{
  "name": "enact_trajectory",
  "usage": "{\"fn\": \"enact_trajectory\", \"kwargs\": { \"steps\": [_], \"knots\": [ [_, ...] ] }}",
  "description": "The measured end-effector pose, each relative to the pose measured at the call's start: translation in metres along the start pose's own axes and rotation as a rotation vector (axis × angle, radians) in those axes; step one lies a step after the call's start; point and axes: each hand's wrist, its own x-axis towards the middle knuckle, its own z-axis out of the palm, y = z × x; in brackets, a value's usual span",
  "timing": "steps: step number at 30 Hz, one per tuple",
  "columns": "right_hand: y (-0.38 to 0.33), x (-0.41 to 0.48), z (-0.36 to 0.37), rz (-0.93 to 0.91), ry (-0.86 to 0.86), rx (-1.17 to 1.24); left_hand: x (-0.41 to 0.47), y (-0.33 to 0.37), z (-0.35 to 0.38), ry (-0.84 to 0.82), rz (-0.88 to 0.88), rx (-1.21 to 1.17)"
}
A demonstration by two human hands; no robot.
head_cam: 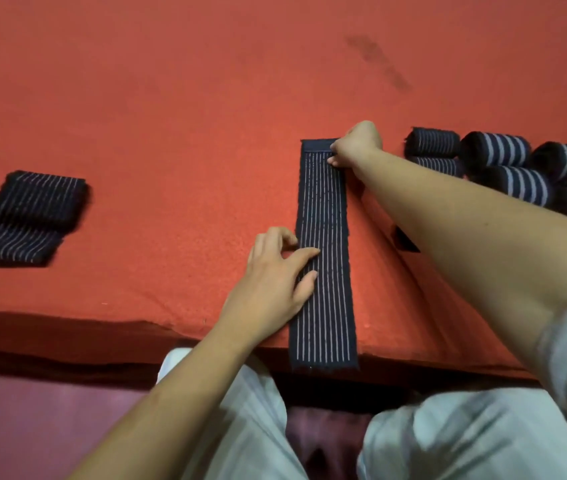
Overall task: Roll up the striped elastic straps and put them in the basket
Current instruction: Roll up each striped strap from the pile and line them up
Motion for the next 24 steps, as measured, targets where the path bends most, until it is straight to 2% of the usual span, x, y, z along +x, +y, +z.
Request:
{"fn": "enact_trajectory", "kwargs": {
  "steps": [3,6,11,13,15,19,22,24],
  "knots": [
    [-0.001,-0.03,-0.008,-0.237,0.073,-0.208,-0.001,-0.001,0.001,-0.017,0.017,-0.01],
    [0.01,-0.064,-0.007,-0.471,0.051,-0.254,0.002,-0.002,0.002,-0.045,0.021,0.006],
    [0.015,-0.104,-0.002,-0.591,-0.062,-0.267,0.002,-0.007,-0.017,0.022,-0.036,-0.259],
    [0.004,-0.118,0.007,-0.642,-0.1,-0.278,-0.002,-0.022,-0.042,0.13,-0.063,-0.22],
    [-0.01,-0.134,0.022,-0.7,-0.165,-0.305,-0.013,-0.048,-0.075,0.257,-0.164,-0.151],
    [-0.04,-0.173,0.068,-0.795,-0.313,-0.35,-0.049,-0.112,-0.145,0.47,-0.496,-0.01],
    [-0.061,-0.202,0.104,-0.837,-0.408,-0.351,-0.075,-0.163,-0.186,0.541,-0.729,0.144],
    [-0.074,-0.22,0.127,-0.854,-0.455,-0.335,-0.087,-0.186,-0.205,0.513,-0.913,0.186]
  ]
}}
